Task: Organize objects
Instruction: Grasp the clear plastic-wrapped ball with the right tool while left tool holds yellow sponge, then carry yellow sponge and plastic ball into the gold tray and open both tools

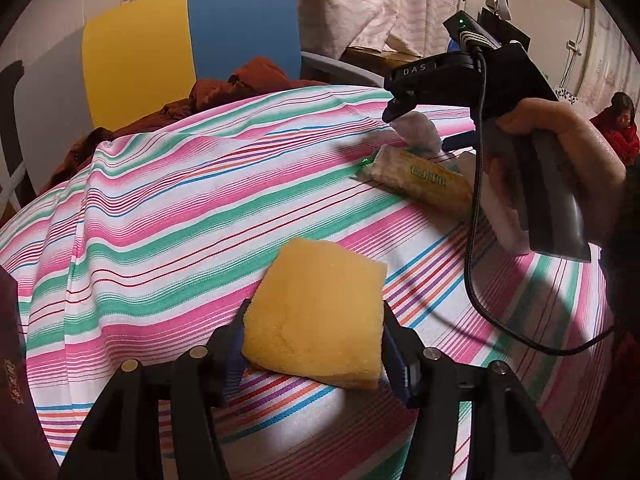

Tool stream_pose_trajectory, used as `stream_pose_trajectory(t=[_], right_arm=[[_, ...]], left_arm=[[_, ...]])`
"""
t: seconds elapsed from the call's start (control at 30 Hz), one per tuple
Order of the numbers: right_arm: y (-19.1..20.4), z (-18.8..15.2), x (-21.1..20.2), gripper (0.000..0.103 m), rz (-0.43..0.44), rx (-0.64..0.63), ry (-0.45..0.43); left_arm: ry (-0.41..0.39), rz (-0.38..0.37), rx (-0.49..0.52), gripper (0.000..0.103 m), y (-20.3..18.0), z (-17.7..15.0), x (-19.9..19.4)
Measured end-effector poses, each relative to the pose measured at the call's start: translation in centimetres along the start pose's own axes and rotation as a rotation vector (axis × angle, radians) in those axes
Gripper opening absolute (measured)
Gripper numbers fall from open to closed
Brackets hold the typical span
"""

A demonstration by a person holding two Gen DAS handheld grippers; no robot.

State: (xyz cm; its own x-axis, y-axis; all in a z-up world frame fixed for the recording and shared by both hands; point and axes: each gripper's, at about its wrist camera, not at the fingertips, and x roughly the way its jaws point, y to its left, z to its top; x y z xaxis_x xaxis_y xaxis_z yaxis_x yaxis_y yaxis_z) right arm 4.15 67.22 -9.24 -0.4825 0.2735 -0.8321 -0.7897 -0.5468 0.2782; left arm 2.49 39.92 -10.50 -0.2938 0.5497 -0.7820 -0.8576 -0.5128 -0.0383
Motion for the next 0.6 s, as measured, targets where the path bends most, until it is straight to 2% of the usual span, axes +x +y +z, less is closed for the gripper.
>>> stream_pose_trajectory(t=[0.07, 0.6], right_arm=[[0.2, 0.0, 0.0, 0.071, -0.028, -0.031, 0.001], [2.0, -0.3, 1.1, 0.066, -0.134, -0.201, 0.02]], left_arm=[[-0.001, 0.004, 0.003, 0.059, 0.0, 0.0, 0.0], [0.004, 0.012, 0.013, 0.061, -0.3, -0.1, 0.1]])
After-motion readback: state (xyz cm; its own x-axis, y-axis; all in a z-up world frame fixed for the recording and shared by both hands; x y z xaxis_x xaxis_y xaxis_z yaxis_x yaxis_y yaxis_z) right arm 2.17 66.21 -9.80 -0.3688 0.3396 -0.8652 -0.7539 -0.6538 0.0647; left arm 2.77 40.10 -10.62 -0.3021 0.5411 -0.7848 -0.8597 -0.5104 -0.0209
